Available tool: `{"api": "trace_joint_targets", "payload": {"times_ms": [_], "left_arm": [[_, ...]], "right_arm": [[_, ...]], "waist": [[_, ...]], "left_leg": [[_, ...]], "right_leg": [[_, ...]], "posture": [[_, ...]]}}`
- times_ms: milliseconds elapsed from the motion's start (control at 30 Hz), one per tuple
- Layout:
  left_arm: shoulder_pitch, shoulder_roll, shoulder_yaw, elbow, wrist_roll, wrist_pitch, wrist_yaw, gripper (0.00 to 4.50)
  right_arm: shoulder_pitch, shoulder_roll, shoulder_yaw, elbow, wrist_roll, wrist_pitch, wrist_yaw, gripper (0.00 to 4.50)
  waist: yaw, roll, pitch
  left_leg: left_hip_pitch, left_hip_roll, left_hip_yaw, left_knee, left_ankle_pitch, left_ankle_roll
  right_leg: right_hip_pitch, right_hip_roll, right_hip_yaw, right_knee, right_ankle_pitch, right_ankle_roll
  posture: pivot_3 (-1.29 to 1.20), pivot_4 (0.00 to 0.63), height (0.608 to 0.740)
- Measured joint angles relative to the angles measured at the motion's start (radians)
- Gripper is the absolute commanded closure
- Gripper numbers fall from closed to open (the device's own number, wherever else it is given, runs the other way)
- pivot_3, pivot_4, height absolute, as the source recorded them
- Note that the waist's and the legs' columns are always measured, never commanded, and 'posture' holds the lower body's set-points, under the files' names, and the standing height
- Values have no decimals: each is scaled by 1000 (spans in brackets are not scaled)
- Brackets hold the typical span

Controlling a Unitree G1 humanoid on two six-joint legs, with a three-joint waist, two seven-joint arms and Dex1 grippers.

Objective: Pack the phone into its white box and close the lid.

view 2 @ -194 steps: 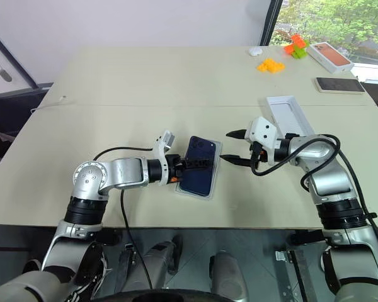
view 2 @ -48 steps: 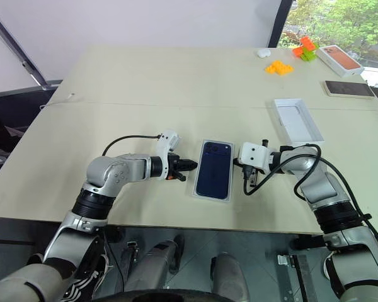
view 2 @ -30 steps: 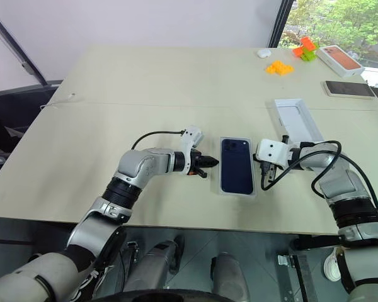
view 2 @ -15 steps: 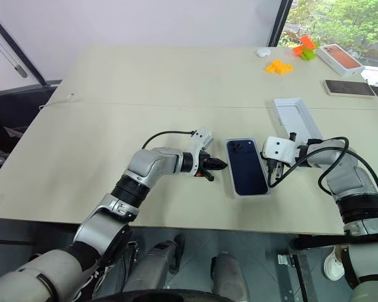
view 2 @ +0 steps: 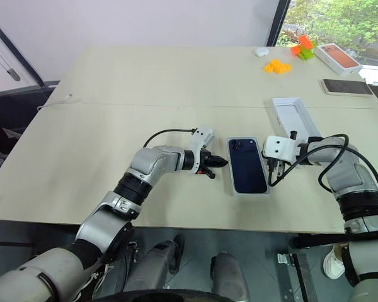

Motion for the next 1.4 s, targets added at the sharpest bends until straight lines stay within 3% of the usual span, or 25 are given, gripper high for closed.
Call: {"api": "trace_joint_targets", "payload": {"times_ms": [333,433,533,667,800,1000,1167,1400], "left_arm": [[-10,122,86,-31,-2,0,-11,4440],[-14,157,137,-55,-29,-2,-29,3608],[-16,210,209,-135,-77,-10,-49,2127],[5,319,209,-240,-71,-74,-98,53],[93,464,203,-272,-60,-126,-204,14],[213,600,281,-466,-215,-97,-387,14],[241,578,301,-495,-263,-82,-347,14],[322,615,327,-607,-343,-78,-378,14]], "right_arm": [[-85,-43,25,65,-43,1,38,4500],[-153,-38,20,95,-35,40,38,3652],[-248,49,-56,103,60,165,12,2159],[-322,89,-58,176,15,201,-145,76],[-354,149,-65,249,-2,307,-270,26],[-377,268,-145,323,63,551,-412,26],[-400,278,-175,393,79,656,-528,26],[-424,277,-172,453,82,685,-535,26]], "waist": [[-22,1,0],[-25,2,1],[-31,1,1],[-18,2,1],[-21,2,1],[-22,3,1],[-17,3,1],[-46,4,1]], "left_leg": [[0,0,1,1,0,0],[0,0,1,0,1,-1],[0,1,1,1,1,-2],[0,1,1,0,4,-6],[0,0,1,-10,6,-8],[1,1,0,-14,8,-12],[1,1,-2,-13,8,-11],[1,2,0,-14,9,-12]], "right_leg": [[0,0,0,1,0,0],[-1,1,1,2,0,0],[-1,1,1,3,0,0],[-2,1,1,3,0,0],[-4,0,2,2,0,0],[-6,1,3,4,0,-1],[-5,1,3,4,1,-2],[-6,2,3,5,1,-2]], "posture": [[0,150,740],[0,150,740],[0,150,740],[0,150,740],[0,150,740],[0,150,740],[0,150,740],[0,150,740]]}}
